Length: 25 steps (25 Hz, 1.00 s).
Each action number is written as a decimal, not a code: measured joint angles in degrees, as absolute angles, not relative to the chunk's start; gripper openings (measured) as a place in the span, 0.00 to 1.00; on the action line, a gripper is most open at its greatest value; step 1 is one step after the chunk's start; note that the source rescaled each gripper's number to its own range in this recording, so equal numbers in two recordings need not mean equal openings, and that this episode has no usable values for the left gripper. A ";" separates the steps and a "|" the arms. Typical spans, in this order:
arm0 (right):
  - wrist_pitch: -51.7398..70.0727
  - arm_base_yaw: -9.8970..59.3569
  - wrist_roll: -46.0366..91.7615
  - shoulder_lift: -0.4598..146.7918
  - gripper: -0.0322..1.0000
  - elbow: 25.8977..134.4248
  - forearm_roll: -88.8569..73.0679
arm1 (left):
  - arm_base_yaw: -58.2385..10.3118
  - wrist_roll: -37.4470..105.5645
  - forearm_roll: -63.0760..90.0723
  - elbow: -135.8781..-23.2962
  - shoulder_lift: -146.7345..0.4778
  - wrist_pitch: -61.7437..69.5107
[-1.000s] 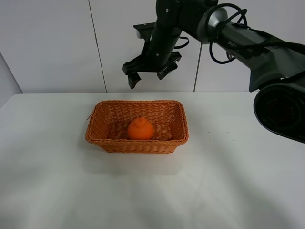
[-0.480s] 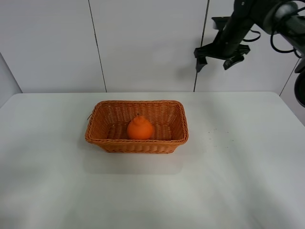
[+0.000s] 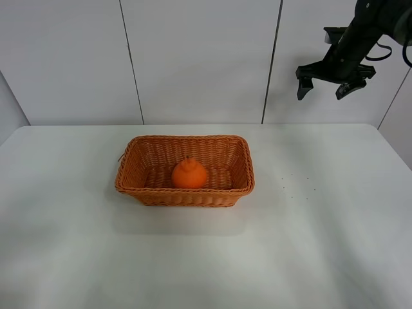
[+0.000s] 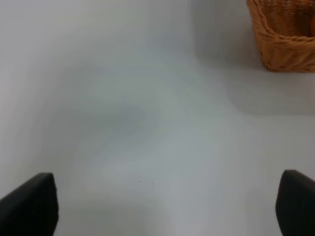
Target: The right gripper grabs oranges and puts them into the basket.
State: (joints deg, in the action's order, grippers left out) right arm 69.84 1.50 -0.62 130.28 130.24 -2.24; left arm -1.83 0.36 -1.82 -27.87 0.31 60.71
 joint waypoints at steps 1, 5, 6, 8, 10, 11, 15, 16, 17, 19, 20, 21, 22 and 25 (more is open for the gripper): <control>69.79 1.50 -0.62 128.99 1.00 128.84 -2.24 | -1.83 0.36 -1.82 -27.87 0.31 60.71; 69.74 1.50 -0.56 121.78 1.00 120.66 -2.24 | -1.83 0.36 -1.82 -27.87 0.31 60.71; 69.69 1.50 -0.56 119.59 1.00 117.59 -2.31 | -1.83 0.36 -1.82 -27.87 0.31 60.71; 69.70 1.50 -0.56 114.12 1.00 110.94 -2.31 | -1.83 0.36 -1.82 -27.87 0.31 60.71; 69.70 1.50 -0.56 107.11 1.00 102.38 -2.35 | -1.83 0.36 -1.82 -27.87 0.31 60.71; 69.70 1.50 -0.56 103.30 1.00 97.75 -2.35 | -1.83 0.36 -1.82 -27.87 0.31 60.71; 69.65 1.50 -0.56 87.15 1.00 79.06 -2.35 | -1.83 0.36 -1.82 -27.87 0.31 60.71; 69.65 1.50 -0.56 82.57 1.00 74.94 -2.35 | -1.83 0.36 -1.82 -27.87 0.31 60.71; 69.71 1.50 -0.56 78.68 1.00 70.08 -2.35 | -1.83 0.36 -1.82 -27.87 0.31 60.71; 69.76 1.50 -0.56 69.48 1.00 61.41 -2.35 | -1.83 0.36 -1.82 -27.87 0.31 60.71; 69.76 1.50 -0.56 65.73 1.00 56.88 -2.35 | -1.83 0.36 -1.82 -27.87 0.31 60.71; 69.53 1.50 -0.56 61.87 1.00 53.22 -2.35 | -1.83 0.36 -1.82 -27.87 0.31 60.71; 68.91 1.50 -0.56 56.27 1.00 48.37 -2.35 | -1.83 0.36 -1.82 -27.87 0.31 60.71; 64.56 1.55 -0.56 42.81 1.00 38.73 -2.29 | -1.83 0.36 -1.82 -27.87 0.31 60.71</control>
State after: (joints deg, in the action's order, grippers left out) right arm 64.56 1.55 -0.56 42.81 38.73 -2.29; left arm -1.83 0.36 -1.82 -27.87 0.31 60.71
